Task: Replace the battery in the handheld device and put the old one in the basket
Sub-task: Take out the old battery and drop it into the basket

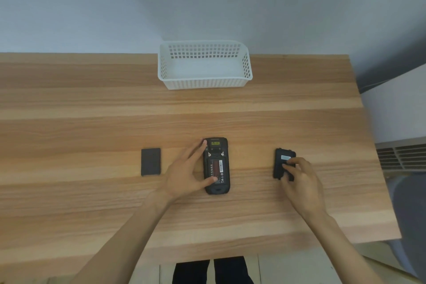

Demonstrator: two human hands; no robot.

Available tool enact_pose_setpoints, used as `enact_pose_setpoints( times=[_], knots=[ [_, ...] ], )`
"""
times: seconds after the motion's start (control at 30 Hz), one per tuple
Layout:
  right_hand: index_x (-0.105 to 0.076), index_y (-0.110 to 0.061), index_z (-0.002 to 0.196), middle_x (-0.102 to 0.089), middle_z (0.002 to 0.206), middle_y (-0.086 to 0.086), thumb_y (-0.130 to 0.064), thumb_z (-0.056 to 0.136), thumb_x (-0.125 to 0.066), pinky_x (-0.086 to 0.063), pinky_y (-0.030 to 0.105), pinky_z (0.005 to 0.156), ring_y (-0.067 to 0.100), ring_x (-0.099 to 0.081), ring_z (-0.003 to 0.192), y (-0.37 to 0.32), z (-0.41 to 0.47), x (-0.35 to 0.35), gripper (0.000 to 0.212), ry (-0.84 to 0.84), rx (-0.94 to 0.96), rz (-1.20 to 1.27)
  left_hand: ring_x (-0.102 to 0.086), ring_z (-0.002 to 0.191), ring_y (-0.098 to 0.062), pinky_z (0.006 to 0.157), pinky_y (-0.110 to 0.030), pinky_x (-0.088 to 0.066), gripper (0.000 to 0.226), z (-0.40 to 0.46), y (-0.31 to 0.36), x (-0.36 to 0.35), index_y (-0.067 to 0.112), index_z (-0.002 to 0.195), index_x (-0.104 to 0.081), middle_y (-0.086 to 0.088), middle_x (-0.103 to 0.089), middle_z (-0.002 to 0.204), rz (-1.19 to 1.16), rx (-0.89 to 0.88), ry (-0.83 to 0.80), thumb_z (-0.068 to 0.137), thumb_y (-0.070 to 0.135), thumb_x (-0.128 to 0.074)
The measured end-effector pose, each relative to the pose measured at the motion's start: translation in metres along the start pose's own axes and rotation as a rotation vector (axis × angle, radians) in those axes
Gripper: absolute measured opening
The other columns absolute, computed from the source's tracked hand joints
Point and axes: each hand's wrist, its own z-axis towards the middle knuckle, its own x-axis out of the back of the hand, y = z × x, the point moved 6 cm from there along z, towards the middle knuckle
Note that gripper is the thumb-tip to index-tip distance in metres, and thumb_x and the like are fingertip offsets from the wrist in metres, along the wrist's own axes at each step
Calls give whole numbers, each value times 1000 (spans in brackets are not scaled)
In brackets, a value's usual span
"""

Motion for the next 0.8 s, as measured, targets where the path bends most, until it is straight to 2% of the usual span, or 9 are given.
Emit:
enact_pose_setpoints(
  times=[0.1,0.17,0.27,0.37,0.5,0.63,0.8],
  knots=[
    [-78,-8,105,-68,108,4,-8,81,-77,-54,31,68,23,-66,96,-33,5,10,24,80,92,58,-26,154,-15,120,-35,-35,114,-1,-2,-1,27,163,-22,13,-18,171,10,-20,-9,73,65,-79],
    [-76,-12,110,-67,108,0,-14,83,-76,-57,33,65,19,-67,91,-60,8,6,27,32,198,98,-26,154,-14,119,-36,-37,116,-1,-2,-1,27,163,-21,13,-17,171,23,-29,-15,71,63,-82],
    [-73,-17,116,-65,108,-4,-23,84,-77,-59,34,61,15,-66,94,-91,12,-6,32,-28,310,134,-26,154,-13,119,-37,-39,118,-1,-3,-1,29,163,-20,15,-16,171,31,-38,-5,69,64,-83],
    [-70,-19,121,-64,109,-5,-26,84,-76,-56,27,62,14,-65,95,-112,14,-14,38,-53,371,174,-24,155,-12,121,-36,-36,118,-1,-4,-2,29,163,-21,14,-17,171,26,-43,4,69,67,-81],
    [-60,-24,134,-61,119,-6,-37,85,-73,-60,33,66,13,-63,102,-122,9,-31,52,-144,435,158,-25,154,-12,120,-35,-35,119,-2,-2,-1,30,163,-22,14,-18,171,26,-61,29,67,69,-81],
    [-56,-25,139,-54,129,-2,-44,82,-75,-60,35,60,13,-63,105,-122,6,-47,63,-224,494,120,-25,155,-13,117,-38,-40,121,-3,-1,-1,29,163,-21,14,-17,171,55,-73,33,66,70,-80],
    [-59,-22,138,-55,130,1,-45,75,-83,-61,31,69,15,-61,113,-120,16,-45,72,-246,587,122,-25,154,-14,114,-37,-41,122,-3,1,0,29,164,-18,13,-14,172,90,-81,28,67,69,-81]
  ],
)
